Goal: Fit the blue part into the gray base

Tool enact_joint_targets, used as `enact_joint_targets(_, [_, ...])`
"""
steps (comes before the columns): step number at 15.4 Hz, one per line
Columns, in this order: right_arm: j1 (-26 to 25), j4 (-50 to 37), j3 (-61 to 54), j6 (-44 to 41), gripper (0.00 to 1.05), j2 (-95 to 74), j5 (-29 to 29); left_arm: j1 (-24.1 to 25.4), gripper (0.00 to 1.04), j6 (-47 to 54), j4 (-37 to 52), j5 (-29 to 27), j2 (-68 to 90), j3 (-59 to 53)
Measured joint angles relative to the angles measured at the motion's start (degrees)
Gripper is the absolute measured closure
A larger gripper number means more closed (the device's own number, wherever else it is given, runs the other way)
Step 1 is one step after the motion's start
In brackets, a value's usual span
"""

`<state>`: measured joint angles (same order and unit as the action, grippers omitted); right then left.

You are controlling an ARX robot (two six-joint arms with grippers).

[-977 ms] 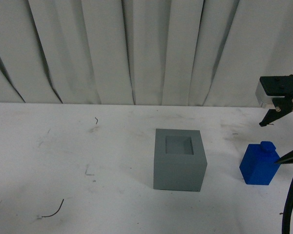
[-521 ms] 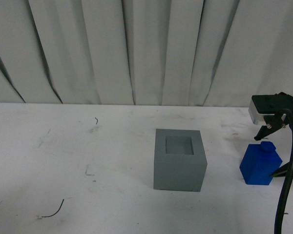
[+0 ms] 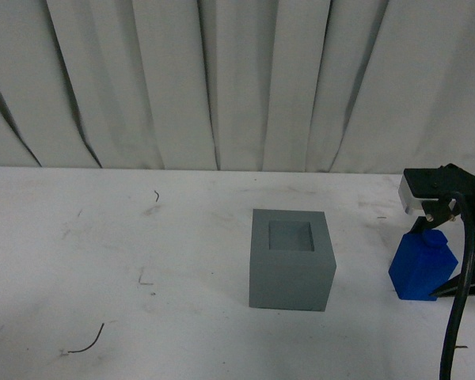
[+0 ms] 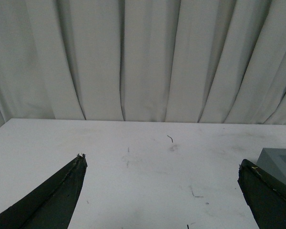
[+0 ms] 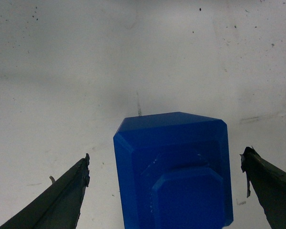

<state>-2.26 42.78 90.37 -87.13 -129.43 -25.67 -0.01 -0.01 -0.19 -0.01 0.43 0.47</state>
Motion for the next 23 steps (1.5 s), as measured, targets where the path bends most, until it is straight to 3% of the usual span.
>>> enact_joint_targets(1, [0.0, 0.0, 0.0, 0.0, 0.08, 0.0, 0.0, 0.0, 0.07, 0.0, 0.0, 0.0, 0.0, 0.0])
enact_joint_targets(5, [0.0, -0.5, 0.0, 0.0, 0.51, -0.7, 0.0, 0.0, 0.07, 0.0, 0.0, 0.0, 0.0, 0.0])
enact_joint_targets(6, [0.0, -0.5, 0.0, 0.0, 0.57, -0.7, -0.1, 0.0, 0.07, 0.0, 0.0, 0.0, 0.0, 0.0])
enact_joint_targets(11, [1.6, 1.8, 0.3, 0.6, 0.58, 2.7, -2.1, 0.0, 0.07, 0.0, 0.0, 0.0, 0.0, 0.0])
enact_joint_targets(19, [5.7, 12.5, 7.0, 1.7, 0.58, 9.3, -3.6, 0.0, 0.07, 0.0, 0.0, 0.0, 0.0, 0.0])
enact_joint_targets(23, [13.6, 14.8, 12.5, 5.7, 0.58, 8.7, -4.1, 0.0, 0.07, 0.0, 0.0, 0.0, 0.0, 0.0])
